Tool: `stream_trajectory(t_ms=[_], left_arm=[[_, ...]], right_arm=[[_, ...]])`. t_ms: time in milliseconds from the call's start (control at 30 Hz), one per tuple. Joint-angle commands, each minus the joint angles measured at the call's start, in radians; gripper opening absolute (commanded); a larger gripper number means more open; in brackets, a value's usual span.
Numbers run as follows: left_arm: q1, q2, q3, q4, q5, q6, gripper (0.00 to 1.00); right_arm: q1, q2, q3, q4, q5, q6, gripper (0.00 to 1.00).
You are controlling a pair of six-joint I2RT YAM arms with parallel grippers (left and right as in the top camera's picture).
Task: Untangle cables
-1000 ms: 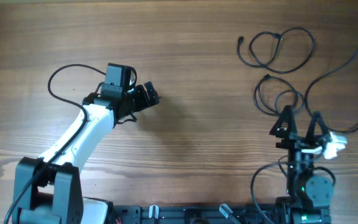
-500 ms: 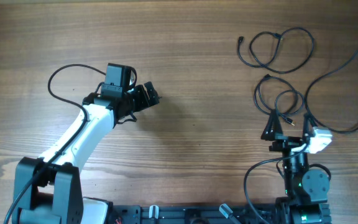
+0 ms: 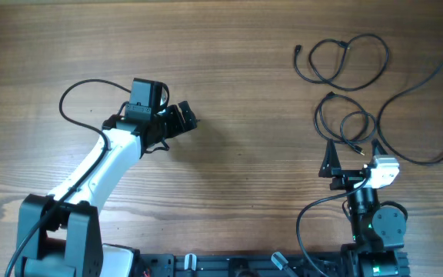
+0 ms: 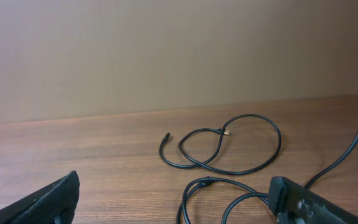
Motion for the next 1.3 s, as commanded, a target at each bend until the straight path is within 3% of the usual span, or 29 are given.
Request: stream_trajectory(t_ms=[0,1267], left_arm=[[0.004,0.006,0.001,0.0,-0.013,0.008,1.0],[0.0,-0.003,0.001,0.0,-0.013,0.008,1.0]], right_arm=[[0.003,-0.008,-0.001,0.003,-0.017,-0.014,1.0],[0.003,-0.008,-0.001,0.003,-0.017,-0.014,1.0]])
